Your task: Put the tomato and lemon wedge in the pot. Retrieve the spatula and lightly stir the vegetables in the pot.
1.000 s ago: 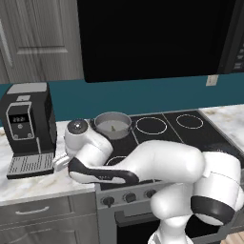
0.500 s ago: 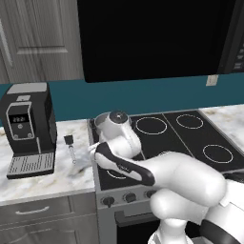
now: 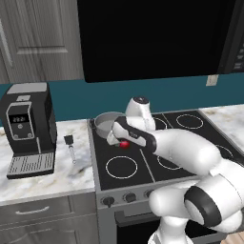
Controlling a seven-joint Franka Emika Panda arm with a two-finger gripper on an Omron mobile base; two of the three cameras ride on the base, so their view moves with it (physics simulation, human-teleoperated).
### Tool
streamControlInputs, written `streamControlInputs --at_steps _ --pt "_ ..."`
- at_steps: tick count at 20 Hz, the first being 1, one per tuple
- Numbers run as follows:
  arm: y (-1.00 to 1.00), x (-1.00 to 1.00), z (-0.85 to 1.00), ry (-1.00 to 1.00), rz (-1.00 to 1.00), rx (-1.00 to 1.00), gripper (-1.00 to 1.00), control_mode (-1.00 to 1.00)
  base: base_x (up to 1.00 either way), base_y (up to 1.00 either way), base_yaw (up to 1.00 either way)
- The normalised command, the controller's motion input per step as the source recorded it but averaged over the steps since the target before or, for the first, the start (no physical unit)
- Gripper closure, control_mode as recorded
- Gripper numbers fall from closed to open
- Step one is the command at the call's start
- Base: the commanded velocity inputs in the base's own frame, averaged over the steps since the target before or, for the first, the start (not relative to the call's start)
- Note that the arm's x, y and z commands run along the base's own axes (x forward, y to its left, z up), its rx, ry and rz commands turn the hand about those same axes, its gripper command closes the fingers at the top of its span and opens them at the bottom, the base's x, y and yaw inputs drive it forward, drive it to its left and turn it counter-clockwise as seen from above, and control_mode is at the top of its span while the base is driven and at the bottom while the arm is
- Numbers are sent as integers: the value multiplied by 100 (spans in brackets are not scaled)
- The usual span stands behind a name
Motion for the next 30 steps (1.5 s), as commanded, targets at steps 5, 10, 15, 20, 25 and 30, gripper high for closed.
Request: streamControlInputs --at_steps 5,10,15,20,25,30 --pt "0 34 0 10 -6 0 100 -100 0 0 0" --pt "-1 0 -1 -5 -1 0 100 -100 0 0 0" --pt "0 1 0 -9 -3 0 100 -100 0 0 0" --pt "-4 20 0 -7 -7 0 100 -100 0 0 0" --pt "-17 51 0 0 -8 -1 100 -100 0 0 0" --pt "-19 27 6 0 -6 0 100 -100 0 0 0"
